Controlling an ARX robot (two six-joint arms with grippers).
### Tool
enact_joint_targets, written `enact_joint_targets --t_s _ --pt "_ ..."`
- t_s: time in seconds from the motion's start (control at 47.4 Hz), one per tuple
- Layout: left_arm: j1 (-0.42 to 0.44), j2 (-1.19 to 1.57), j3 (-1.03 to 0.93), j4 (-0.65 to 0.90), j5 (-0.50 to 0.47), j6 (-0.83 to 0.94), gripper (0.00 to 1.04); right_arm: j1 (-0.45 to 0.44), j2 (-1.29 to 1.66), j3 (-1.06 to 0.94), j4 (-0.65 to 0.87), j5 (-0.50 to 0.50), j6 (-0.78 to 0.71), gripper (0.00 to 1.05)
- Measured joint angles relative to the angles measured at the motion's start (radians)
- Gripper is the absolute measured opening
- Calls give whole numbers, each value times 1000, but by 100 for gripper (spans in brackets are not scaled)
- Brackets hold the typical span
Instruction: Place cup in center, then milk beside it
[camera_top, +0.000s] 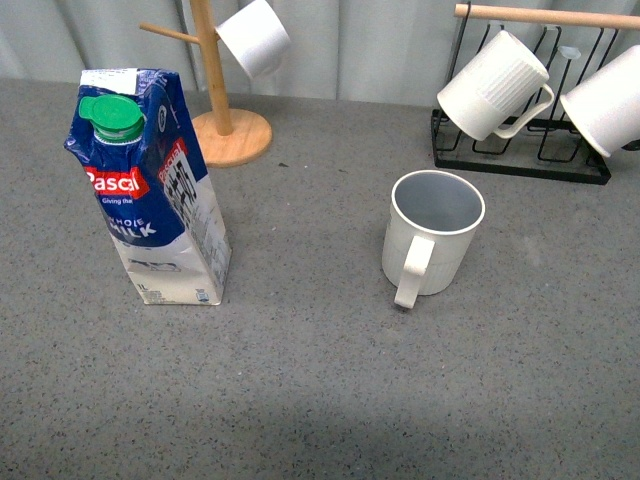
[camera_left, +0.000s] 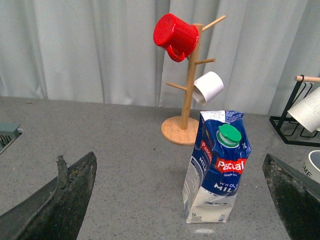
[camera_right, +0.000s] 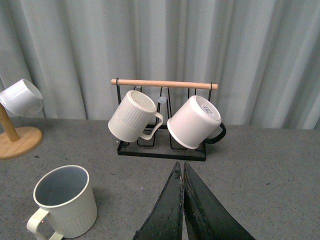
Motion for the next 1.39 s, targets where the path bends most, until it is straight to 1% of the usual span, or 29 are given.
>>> enact_joint_targets --t_s 0.127,0.548,0.654,0.991,1.012,1.076,1.097,1.287,1.308,1.329,1.392 --pt "0 0 0 0 0 0 98 0 -103 -1 -95 0 0 1" --pt "0 0 0 0 0 0 98 0 -326 -2 -308 0 0 1" --pt "0 0 0 0 0 0 98 0 -369 -2 -351 0 0 1" --pt "0 0 0 0 0 0 98 0 -440 -2 -421 0 0 1" --pt "0 0 0 0 0 0 98 0 -453 -2 -436 0 0 1" --pt "0 0 0 0 0 0 98 0 -560 -1 -579 -3 0 1" --pt "0 0 0 0 -1 0 98 0 -594 -1 -596 -2 0 1" --pt "0 0 0 0 0 0 98 0 -612 -1 -600 -3 0 1" --pt "0 0 0 0 0 0 98 0 -612 -1 -601 -3 -1 1" --pt "0 0 0 0 0 0 98 0 -612 -1 -601 -3 0 4" --pt "0 0 0 0 0 0 98 0 -613 -1 -601 -3 -1 18"
